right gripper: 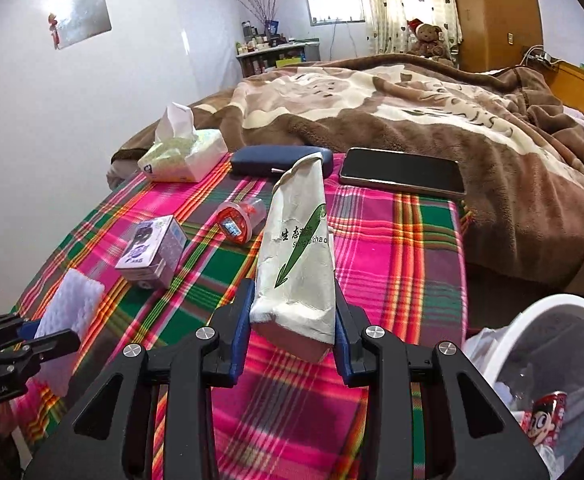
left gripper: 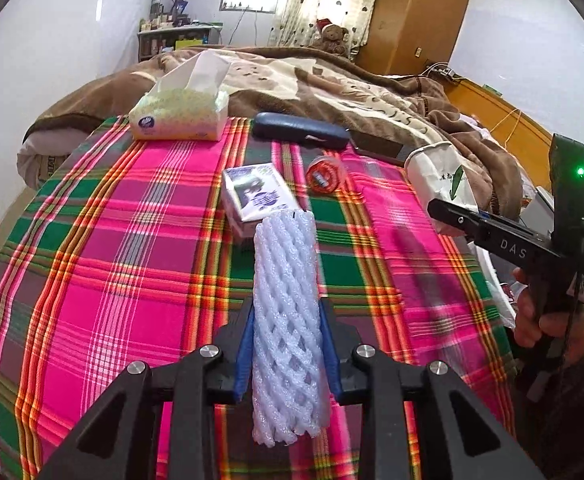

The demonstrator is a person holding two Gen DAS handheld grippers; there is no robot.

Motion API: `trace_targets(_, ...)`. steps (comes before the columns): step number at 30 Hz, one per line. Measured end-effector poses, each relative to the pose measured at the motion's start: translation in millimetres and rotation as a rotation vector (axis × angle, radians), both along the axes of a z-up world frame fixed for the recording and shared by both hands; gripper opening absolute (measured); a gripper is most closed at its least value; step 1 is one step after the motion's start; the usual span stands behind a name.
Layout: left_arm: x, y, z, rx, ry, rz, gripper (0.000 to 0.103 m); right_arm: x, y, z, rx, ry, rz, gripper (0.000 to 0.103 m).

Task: Collect trash
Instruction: 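Carry the paper bag and foam net over the bin and open both tools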

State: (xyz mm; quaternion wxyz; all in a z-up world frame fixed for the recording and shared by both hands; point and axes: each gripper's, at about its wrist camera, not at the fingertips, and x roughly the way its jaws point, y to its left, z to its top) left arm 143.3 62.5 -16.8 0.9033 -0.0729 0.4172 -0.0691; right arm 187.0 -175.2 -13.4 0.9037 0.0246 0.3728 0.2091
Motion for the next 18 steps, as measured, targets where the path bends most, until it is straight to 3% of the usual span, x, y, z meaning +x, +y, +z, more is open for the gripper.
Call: trace_targets(18, -14, -72, 35, 0.037, -0.091, -0.143, 0.03, -47, -54, 24, 0.02, -0.068, -0.08, 0.036)
